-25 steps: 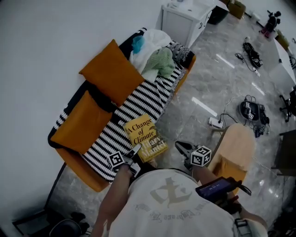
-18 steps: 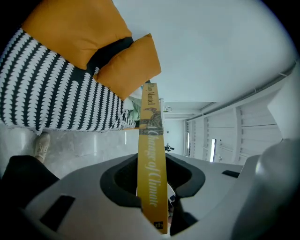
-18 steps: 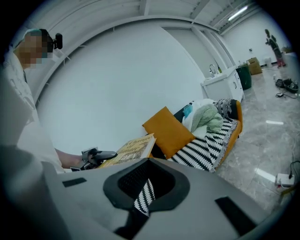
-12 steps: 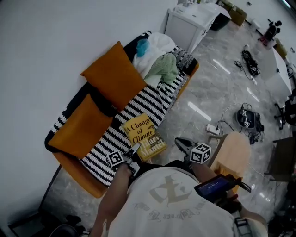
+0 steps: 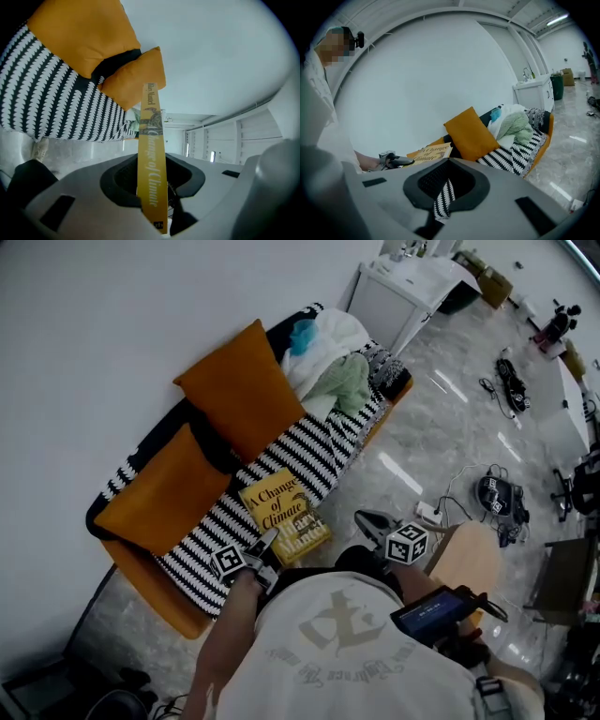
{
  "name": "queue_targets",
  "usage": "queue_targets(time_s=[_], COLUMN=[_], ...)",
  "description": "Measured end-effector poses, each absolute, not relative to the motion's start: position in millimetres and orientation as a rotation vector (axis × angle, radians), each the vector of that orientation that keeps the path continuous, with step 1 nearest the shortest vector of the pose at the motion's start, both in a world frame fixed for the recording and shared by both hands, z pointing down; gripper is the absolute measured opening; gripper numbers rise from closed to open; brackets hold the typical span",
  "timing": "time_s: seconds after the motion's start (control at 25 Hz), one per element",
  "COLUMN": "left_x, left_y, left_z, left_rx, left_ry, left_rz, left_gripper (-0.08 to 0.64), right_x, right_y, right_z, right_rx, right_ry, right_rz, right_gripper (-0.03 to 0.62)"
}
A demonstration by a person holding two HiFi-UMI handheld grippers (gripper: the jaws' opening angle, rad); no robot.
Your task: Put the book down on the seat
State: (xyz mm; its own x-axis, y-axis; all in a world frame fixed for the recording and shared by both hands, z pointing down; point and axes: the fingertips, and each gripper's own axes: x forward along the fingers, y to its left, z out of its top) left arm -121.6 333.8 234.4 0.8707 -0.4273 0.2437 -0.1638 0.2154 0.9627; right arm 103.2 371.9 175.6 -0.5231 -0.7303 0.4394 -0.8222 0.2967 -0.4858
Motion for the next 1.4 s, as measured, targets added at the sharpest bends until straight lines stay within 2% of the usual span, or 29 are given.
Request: queue_targets(time_s=[0.64, 1.4], left_x=[-117, -44], left_y=[311, 251], left_z=[249, 250], left_rx=[1.309, 1.267], left_ry=[-0.672, -0.805], left_rz=[-0.212, -0.231], left_gripper=[0.149, 0.149], right_x=[119, 178], right_y=[315, 215], right_z=[204, 224], right_rx=[1.299, 1.054], right_ry=[-2.484, -2.563], right_rz=[1.112, 1.169], right_gripper=[0.014, 0.014])
